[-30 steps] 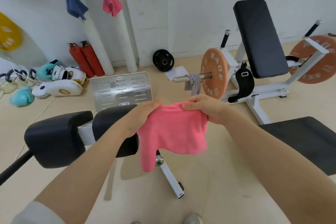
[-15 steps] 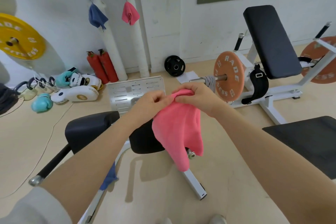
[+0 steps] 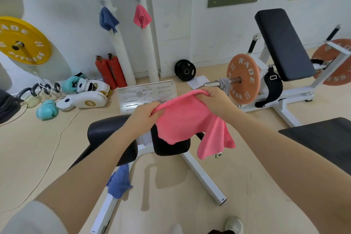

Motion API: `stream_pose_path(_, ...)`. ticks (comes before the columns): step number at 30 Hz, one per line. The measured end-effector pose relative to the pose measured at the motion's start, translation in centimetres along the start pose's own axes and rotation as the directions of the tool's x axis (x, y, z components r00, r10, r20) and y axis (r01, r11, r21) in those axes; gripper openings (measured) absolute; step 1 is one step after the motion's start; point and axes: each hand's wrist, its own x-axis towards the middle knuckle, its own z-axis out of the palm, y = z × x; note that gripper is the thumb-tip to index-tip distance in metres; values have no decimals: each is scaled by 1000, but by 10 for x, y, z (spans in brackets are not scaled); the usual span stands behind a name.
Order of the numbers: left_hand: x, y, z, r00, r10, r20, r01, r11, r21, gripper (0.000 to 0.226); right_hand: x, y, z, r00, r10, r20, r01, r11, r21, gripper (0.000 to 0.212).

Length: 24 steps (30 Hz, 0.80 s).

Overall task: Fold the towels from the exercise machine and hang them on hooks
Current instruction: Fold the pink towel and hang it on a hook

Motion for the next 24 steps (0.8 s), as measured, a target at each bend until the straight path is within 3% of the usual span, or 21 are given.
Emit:
stream_pose_path(4,3,3,-11,983,-175,-49,152,939,-308,21,0,-2,1,999,32,-42,-34,999,-42,31)
stream_pose_path(7,5,14,-18,963,-268,31,211,678,-704,33,0,2,0,997,40,-69,-46,995,-87,28)
stream_pose_path(9,8,26,-22,941,-331,65,227,478,-849,31,0,2,-2,995,33,-91,-42,994,-101,25)
stream_pose_path(11,12,40,-25,901,-416,121,271,322,-907,25,2,3,-4,991,28,-128,-41,994,-97,21)
stream_pose_path(13,17,51,-25,878,-456,144,276,238,-931,26,3,5,-9,986,30,-166,-54,989,-139,16)
stream_pose_path(17,28,62,-24,870,-487,75,130,82,-988,37,8,26,-26,967,132,-219,-188,947,-261,13)
stream_pose_path(21,25,60,-17,883,-465,60,26,-78,-997,57,13,37,-34,965,157,-208,-193,967,-168,21)
stream_pose_path(23,29,62,-16,879,-470,84,60,-67,-996,49,14,30,-35,961,188,-203,-190,982,7,22)
stream_pose_path(24,34,62,-15,876,-475,86,104,13,-994,39,15,24,-35,960,189,-209,-174,981,87,22)
